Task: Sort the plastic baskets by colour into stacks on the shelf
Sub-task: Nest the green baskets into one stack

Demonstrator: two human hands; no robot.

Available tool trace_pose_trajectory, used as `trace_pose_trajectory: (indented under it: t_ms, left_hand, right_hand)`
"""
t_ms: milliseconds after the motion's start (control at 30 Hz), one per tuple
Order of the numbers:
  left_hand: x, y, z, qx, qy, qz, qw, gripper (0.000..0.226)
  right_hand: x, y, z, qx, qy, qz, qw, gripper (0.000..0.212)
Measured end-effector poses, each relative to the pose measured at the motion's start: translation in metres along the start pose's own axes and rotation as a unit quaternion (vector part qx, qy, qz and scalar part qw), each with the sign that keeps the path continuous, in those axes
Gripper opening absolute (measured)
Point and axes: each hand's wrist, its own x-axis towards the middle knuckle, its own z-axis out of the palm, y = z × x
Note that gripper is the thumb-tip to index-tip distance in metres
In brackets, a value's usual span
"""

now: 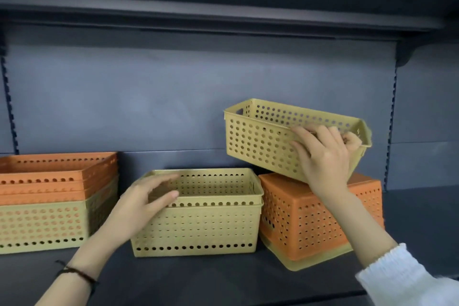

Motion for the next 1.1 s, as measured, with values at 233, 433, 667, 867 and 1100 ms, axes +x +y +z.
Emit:
trace_pose_trajectory:
  t_ms: [233, 433, 667, 867, 1100]
  left_hand:
    - [0.029, 0.041, -0.021, -0.223, 0.083, -0.041, 0.97, 0.088]
    - [0.028, 0.038, -0.032, -0.309, 0.123, -0.058, 0.941, 0.059]
    - [0.016, 0.013, -0.049, -0.284, 0.181, -0.093, 0.937, 0.051]
    - [0.016, 0.002, -0.048, -0.28, 0.177, -0.103, 0.938, 0.057]
    - [0.007, -0.01, -0.026, -0.241, 0.123, -0.139, 0.953, 0.068]
  right_hand:
    - [0.003, -0.064, 0.004, 0.147, 0.036, -0.052, 0.987, 0.019]
    - [0.0, -0.098, 0.009, 0.226, 0.008, -0.051, 0.973, 0.023]
    - [-0.003, -0.1, 0.013, 0.194, -0.048, 0.053, 0.978, 0.046]
    - [-0.025, -0.1, 0.019, 0.4, -0.178, 0.24, 0.867, 0.049]
    - [-0.042, -0.092, 0.015, 0.382, -0.202, 0.253, 0.865, 0.042]
